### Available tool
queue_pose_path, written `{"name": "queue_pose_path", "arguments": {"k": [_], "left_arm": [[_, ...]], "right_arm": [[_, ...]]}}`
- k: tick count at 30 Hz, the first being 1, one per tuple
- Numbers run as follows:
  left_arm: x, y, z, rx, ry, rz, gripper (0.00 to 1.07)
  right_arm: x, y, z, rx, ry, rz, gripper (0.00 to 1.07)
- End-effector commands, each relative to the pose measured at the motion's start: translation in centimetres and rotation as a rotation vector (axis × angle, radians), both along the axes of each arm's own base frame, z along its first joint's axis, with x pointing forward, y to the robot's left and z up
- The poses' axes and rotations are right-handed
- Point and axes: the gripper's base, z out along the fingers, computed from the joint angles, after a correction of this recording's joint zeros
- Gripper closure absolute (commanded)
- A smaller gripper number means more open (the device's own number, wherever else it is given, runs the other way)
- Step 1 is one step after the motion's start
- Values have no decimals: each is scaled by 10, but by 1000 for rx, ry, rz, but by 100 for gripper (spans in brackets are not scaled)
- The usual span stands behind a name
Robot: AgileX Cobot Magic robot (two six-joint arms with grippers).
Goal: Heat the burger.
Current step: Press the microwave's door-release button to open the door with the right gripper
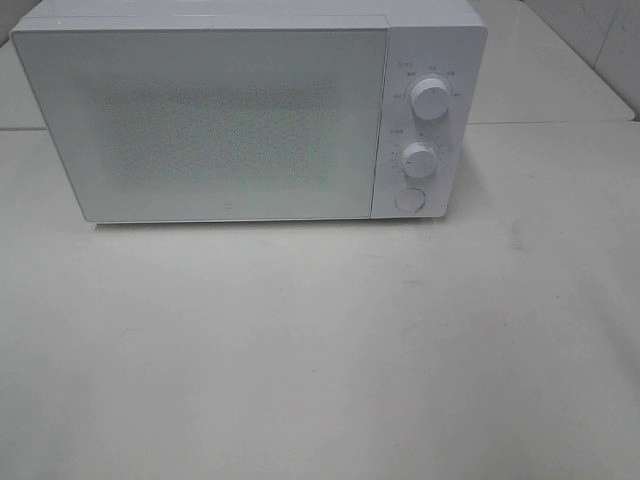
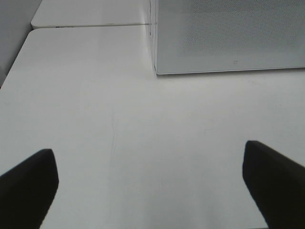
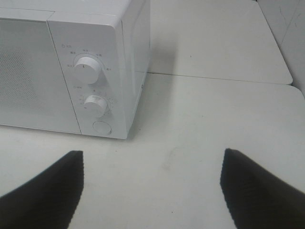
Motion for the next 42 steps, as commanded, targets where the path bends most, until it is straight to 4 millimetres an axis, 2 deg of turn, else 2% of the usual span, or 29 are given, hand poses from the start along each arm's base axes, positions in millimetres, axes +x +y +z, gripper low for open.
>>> {"name": "queue_pose_path", "arguments": {"k": [1,2,4,8,10,11,12,16,18,23,25,27,32,39,42], "left_arm": [[-3,0,-1,-9,-27,-5,3],[-3,0,-1,-9,-27,-5,3],[-3,0,-1,-9,-27,-5,3],[-3,0,-1,-9,-27,-5,3],[-3,0,-1,-9,-27,-5,3],[-3,0,-1,-9,-27,-5,3],[-3,0,-1,-9,-27,-5,3],[-3,0,-1,-9,-27,-5,3],[-3,0,-1,-9,-27,-5,3],[-3,0,-1,-9,-27,-5,3],[-3,0,-1,-9,-27,-5,3],[-3,0,-1,-9,-27,-5,3],[-3,0,-1,-9,-27,-5,3],[-3,0,-1,-10,-27,-5,3],[-3,0,-1,-10,-27,-5,3]], "right_arm": [[24,2,-1,6,-35,-8,31],[24,2,-1,6,-35,-8,31],[41,4,-7,8,-50,-6,31],[56,7,-15,10,-76,-4,31],[71,9,-22,14,-100,-2,31],[71,9,-22,14,-100,-2,31],[82,10,-27,17,-114,-2,31],[94,12,-35,24,-119,-3,31],[107,14,-46,24,-115,-2,31],[122,17,-61,27,-127,3,31],[124,17,-64,31,-146,3,31],[127,16,-75,58,-212,-19,31],[125,10,-88,103,-208,-95,31],[115,5,-111,107,-226,-138,31],[110,10,-117,122,-222,-155,31]]}}
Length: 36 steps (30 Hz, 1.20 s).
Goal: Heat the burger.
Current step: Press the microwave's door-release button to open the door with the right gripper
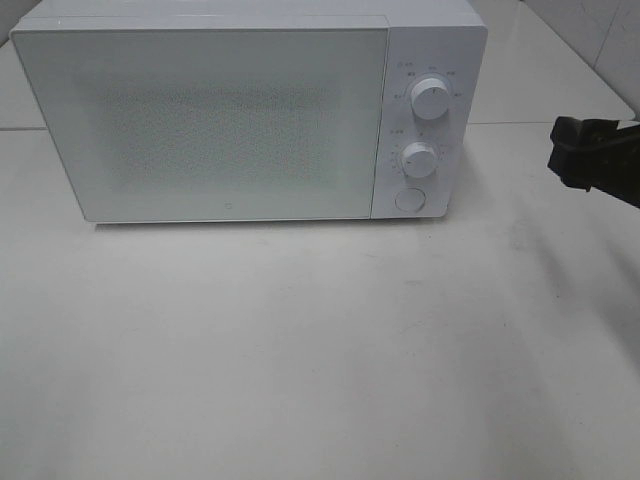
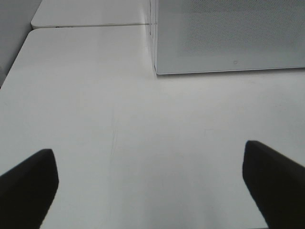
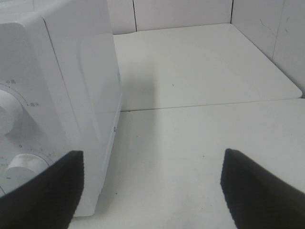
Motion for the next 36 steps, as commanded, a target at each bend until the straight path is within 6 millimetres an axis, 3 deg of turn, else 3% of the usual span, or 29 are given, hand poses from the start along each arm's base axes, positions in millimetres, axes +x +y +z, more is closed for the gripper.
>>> {"name": "queue_pose_path", "arguments": {"k": [1,6,25,36], "left_arm": [[-3,0,-1,-10,-27,-5,3],[-3,0,-1,-10,-27,-5,3],[-3,0,-1,-10,-27,-5,3],[-3,0,-1,-10,-27,-5,3]], "right_arm": [[-3,3,-1,12,-26,-16,31],[-10,24,-14,-64,-27,15,31],[-33,90,-54,-94,19,47,31],[-36,101,-58,-84,30,52,31]]}}
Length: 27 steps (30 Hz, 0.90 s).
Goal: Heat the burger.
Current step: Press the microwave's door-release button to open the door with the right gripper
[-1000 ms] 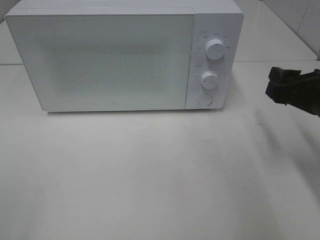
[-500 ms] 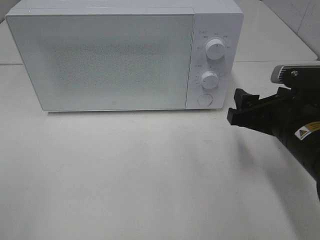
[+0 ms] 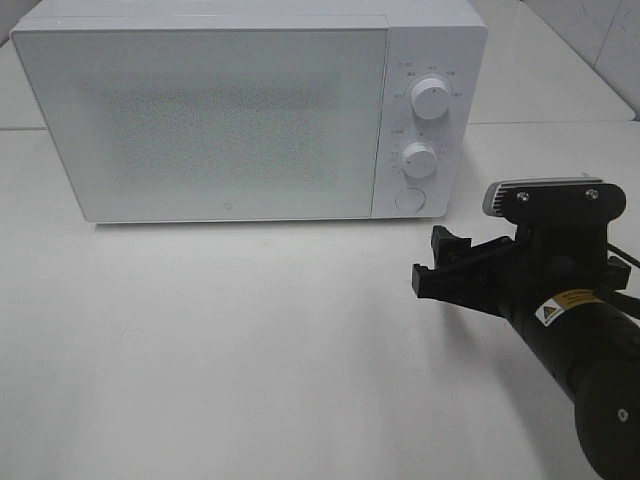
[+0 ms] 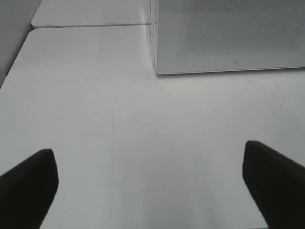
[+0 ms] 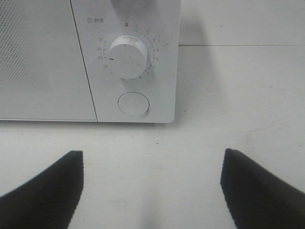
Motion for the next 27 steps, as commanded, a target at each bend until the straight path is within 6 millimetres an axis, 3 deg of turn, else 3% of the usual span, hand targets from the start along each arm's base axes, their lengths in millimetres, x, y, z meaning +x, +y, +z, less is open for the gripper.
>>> {"name": "queue_pose_path", "arguments": {"k": [1,9,12,15,17,18,20,23,27], "left_arm": [[-3,0,-1,-10,-27,-5,3],[-3,0,-1,-10,-27,-5,3],[-3,0,-1,-10,-27,-5,3],[-3,0,-1,-10,-27,-5,3],[-3,0,-1,-10,-27,-5,3],[-3,0,-1,-10,-27,-5,3],[-3,0,-1,-10,-27,-5,3],[-3,0,-1,-10,-27,-5,3],[-3,0,-1,-10,-27,-5,3]], "right_arm": [[3,1,6,1,-67,-6,31],[2,2,5,224,-38,-74,32],[2,2,5,466,-24,-150,35],[2,2,5,516,-21,-165,36],[2,2,5,723,-6,-229,39],[2,2,5,723,-6,-229,39],[2,2,5,973,13,-305,44],[2,2,5,1037,18,-324,46],[2,3,5,1251,37,-385,54]]}}
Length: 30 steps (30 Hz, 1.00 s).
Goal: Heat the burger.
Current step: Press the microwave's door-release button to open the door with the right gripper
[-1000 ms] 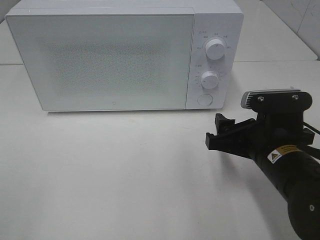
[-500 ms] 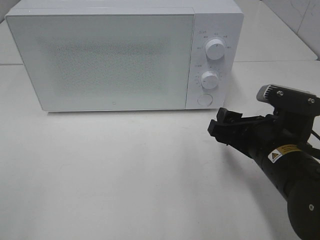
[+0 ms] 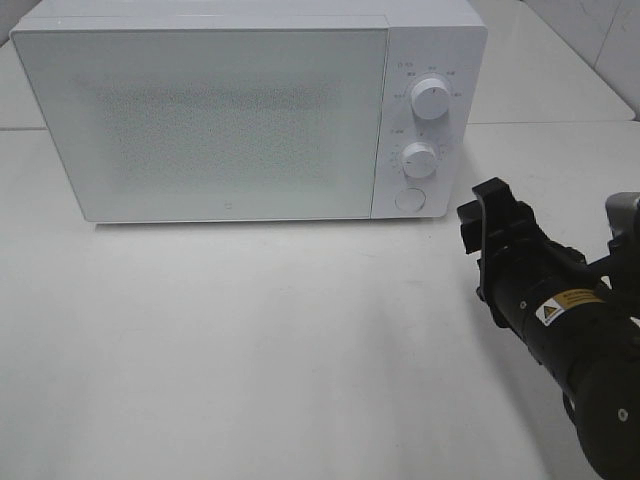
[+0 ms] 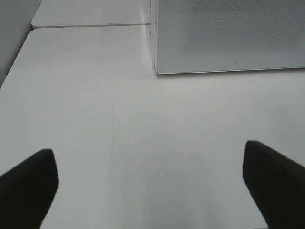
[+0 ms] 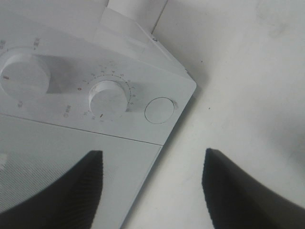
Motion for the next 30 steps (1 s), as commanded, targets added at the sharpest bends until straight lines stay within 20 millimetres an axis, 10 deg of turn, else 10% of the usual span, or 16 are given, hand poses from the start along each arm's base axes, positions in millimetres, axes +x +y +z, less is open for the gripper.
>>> {"name": "queue_pose_path", "arguments": {"k": [1,17,30], "left_arm": [[-3,0,-1,-10,-27,-5,3],[-3,0,-1,-10,-27,-5,3],[-3,0,-1,-10,-27,-5,3]], "right_arm": [[2,3,5,156,-39,-36,55],[-1,5,-3,380,74,-100,107],[14,20,-4,369,143,-92,107]]}}
